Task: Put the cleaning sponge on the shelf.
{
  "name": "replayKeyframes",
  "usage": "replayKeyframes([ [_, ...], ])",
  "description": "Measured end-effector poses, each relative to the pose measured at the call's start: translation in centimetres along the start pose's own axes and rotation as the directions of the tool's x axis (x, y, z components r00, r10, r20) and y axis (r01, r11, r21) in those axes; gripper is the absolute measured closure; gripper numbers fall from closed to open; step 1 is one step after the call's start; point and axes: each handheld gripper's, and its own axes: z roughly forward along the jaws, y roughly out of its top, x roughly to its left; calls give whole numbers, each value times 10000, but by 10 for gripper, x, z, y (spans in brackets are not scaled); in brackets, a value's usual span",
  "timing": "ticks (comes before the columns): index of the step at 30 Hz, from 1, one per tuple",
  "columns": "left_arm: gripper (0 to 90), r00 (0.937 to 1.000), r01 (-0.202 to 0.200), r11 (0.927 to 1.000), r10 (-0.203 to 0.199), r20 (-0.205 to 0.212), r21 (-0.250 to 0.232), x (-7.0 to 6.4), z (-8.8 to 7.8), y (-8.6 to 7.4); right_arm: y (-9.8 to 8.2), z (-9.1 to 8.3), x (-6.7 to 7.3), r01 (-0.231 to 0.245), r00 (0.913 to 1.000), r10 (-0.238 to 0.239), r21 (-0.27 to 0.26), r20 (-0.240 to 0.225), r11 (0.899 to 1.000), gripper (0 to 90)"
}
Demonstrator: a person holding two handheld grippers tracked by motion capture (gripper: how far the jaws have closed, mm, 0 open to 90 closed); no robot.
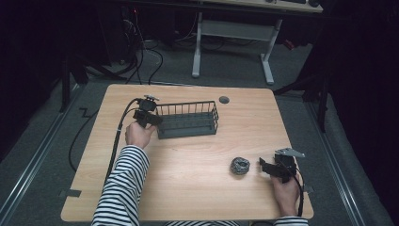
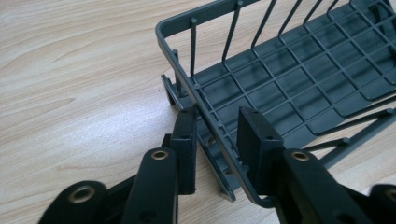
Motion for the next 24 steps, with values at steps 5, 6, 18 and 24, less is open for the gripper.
replayKeyframes([
  [5,705,9995,-288,9996,288,-153,-17,-3,-2,-2,0,0,0,0,10000,0,-1,1,10000,287],
  [6,704,9995,-281,9996,281,-141,-21,-3,-2,-2,0,0,0,-2,10000,2,0,0,10000,287],
  [18,701,9985,-518,9987,518,-202,-27,-10,-6,-8,0,0,0,2,10000,-2,2,-2,10000,286],
  [24,701,9989,-460,9987,460,-9,-202,-11,-10,-16,0,0,0,0,10000,0,1,-8,10000,286],
])
